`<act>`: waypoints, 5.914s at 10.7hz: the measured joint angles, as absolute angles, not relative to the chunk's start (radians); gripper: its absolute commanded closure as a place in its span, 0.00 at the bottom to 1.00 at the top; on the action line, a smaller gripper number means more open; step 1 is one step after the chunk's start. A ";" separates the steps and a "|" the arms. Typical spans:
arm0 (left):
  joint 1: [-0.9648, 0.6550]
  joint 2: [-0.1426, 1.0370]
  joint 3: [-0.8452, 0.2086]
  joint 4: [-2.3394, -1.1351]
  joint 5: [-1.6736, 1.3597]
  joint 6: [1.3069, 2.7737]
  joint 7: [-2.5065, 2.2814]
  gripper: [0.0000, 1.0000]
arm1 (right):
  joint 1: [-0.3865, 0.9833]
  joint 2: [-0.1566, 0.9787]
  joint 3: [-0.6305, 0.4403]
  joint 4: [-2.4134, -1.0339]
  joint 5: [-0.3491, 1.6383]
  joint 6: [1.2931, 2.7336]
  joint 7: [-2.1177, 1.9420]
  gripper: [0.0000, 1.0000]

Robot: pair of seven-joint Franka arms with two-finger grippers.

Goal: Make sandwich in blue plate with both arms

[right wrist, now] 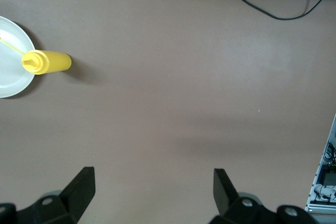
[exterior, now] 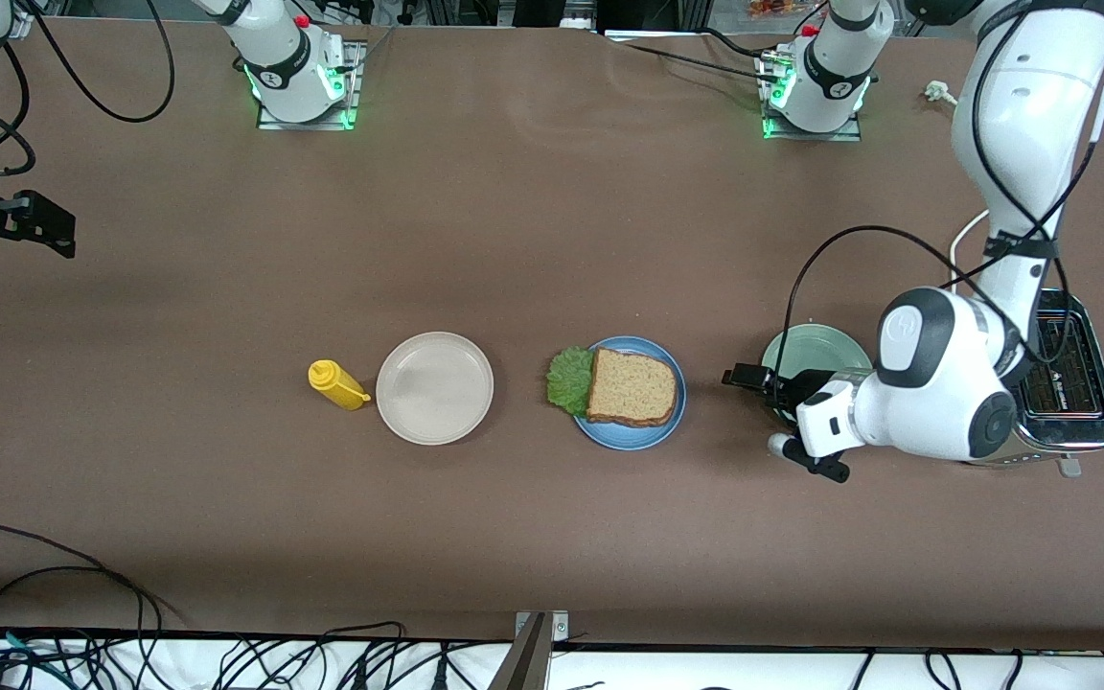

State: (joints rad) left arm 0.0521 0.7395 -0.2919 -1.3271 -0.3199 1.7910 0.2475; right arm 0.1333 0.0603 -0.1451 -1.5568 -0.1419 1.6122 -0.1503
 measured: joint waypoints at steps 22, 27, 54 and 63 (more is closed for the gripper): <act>-0.016 0.151 -0.083 -1.423 0.036 1.508 0.190 0.00 | 0.119 0.079 -0.155 -1.533 0.037 1.568 -0.164 0.00; -0.020 -0.017 -0.042 -1.606 0.018 1.684 0.190 0.00 | 0.139 0.079 -0.138 -1.533 -0.010 1.568 -0.164 0.00; 0.023 -0.071 -0.026 -1.622 -0.056 1.567 0.044 0.00 | 0.171 0.077 -0.123 -1.505 -0.004 1.551 -0.145 0.00; 0.024 -0.071 -0.026 -1.622 -0.056 1.567 0.044 0.00 | 0.171 0.077 -0.123 -1.505 -0.004 1.547 -0.145 0.00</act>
State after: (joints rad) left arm 0.0243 -0.0710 -0.0257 -1.6217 -0.0564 1.5672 0.0439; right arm 0.1708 0.0771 -0.1230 -1.5046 -0.0041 1.5472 -0.1450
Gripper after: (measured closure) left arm 0.000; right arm 0.000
